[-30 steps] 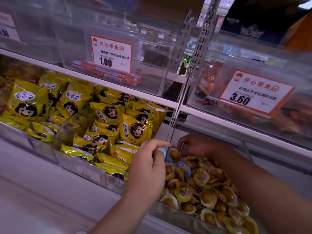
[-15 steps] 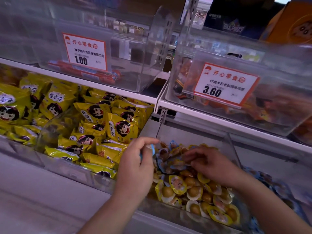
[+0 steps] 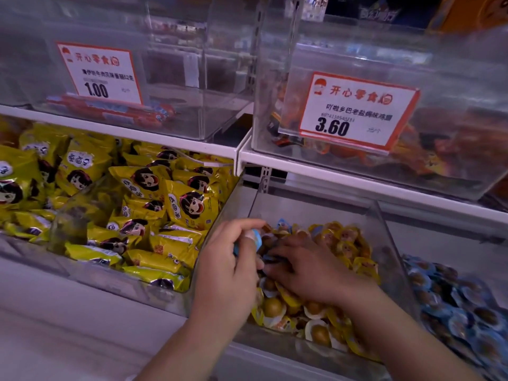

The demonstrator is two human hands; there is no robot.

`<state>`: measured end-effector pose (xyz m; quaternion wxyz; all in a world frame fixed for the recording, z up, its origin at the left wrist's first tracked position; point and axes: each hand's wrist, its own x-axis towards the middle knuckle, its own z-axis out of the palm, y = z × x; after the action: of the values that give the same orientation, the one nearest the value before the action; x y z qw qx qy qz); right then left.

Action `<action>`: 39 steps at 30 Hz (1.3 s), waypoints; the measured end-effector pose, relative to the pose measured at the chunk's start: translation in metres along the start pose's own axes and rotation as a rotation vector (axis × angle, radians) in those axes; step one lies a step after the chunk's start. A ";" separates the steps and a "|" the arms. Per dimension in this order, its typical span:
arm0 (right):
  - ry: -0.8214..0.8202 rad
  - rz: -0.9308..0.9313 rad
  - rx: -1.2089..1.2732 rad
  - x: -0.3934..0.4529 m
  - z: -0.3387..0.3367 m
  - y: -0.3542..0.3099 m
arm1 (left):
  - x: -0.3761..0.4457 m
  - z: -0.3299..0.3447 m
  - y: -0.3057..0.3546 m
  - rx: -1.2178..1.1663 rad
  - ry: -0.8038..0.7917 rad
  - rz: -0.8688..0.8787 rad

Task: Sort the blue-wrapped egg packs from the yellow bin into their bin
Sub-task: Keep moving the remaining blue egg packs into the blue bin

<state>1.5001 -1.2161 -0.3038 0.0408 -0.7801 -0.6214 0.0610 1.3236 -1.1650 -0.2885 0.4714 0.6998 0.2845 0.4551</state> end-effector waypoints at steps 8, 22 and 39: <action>-0.206 0.082 0.024 0.020 -0.002 -0.013 | 0.001 0.000 -0.002 -0.010 -0.010 -0.001; 0.055 -0.115 0.384 0.021 0.003 -0.012 | 0.001 0.004 -0.006 0.009 0.015 0.030; 0.589 0.589 1.871 -0.072 -0.026 0.008 | -0.012 0.072 0.005 0.038 -0.208 -0.095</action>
<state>1.4954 -1.2875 -0.2760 0.7676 -0.5413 -0.0737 0.3350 1.3836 -1.2055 -0.2982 0.5060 0.7377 0.2757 0.3516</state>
